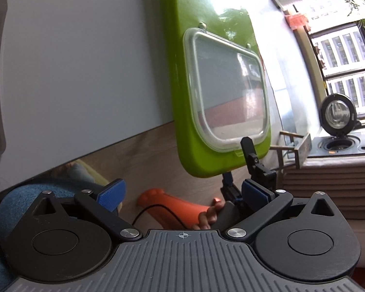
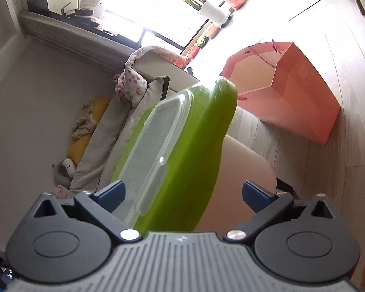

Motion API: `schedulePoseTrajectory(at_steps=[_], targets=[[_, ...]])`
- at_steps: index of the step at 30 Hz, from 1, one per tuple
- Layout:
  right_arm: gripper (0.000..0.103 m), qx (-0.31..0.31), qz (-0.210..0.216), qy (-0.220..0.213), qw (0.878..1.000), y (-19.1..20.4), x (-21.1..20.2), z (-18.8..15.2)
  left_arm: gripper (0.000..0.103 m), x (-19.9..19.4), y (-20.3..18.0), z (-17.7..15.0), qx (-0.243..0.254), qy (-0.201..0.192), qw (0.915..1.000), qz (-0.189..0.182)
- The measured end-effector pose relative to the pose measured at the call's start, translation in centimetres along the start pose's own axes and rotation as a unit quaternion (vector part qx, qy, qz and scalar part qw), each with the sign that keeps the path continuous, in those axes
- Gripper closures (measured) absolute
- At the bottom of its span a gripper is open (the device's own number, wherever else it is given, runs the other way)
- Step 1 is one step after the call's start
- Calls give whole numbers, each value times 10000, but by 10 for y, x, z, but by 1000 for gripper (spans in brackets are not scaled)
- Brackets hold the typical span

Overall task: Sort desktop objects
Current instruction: 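Lift green container with right gripper while left gripper closes on its other edge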

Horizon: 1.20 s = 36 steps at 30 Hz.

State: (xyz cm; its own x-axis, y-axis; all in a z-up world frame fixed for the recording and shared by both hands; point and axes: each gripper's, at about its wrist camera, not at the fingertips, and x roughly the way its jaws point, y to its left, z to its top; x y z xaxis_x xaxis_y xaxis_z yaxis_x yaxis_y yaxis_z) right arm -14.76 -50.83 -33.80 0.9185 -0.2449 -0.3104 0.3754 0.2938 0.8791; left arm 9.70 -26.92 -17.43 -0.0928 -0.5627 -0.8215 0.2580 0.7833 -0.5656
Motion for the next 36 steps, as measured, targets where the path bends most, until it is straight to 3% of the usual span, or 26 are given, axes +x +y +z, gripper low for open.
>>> schedulePoseTrajectory(at_steps=[6,7,8,9,11,14,17,21,24,25,29,32,36], targets=[[1,931,159,-254,9952,5,7,-35,0,5,7,-1,-125,36,9999,-79],[9,978,97,-280,9948,8,10,-35,0,4,9,-2,-126,39,9999,-104],[25,1047,32,-302,9940,10,14,-34,0,4,11,-3,-126,42,9998,-129],[35,1228,-13,-302,9920,10,17,-33,0,3,12,-3,-130,42,9998,-154],[52,1895,190,-182,9815,4,22,-31,0,6,14,-3,-181,7,9996,-205],[58,2671,356,123,9629,-6,26,-26,0,10,17,-1,-252,-129,9992,-286],[68,2895,605,513,9539,-14,19,-16,0,15,16,0,-192,-292,9977,-587],[76,3056,916,1080,9416,-20,-2,-5,0,23,15,3,-192,-405,9857,-1623],[80,3198,1123,1557,9278,-24,-9,5,0,28,11,8,-157,-526,9780,-2014],[82,3282,1211,1679,9216,-26,-12,2,0,29,10,9,-127,-638,9771,-2028],[83,2934,1258,1899,9284,-20,-25,0,0,33,2,21,39,-943,9811,-1688],[84,2904,1460,2152,9209,-19,-29,-3,0,36,0,29,135,-1049,9821,-1559],[84,2671,1765,2503,9137,-12,-31,-9,0,39,6,36,-155,-1034,9820,-1573]])
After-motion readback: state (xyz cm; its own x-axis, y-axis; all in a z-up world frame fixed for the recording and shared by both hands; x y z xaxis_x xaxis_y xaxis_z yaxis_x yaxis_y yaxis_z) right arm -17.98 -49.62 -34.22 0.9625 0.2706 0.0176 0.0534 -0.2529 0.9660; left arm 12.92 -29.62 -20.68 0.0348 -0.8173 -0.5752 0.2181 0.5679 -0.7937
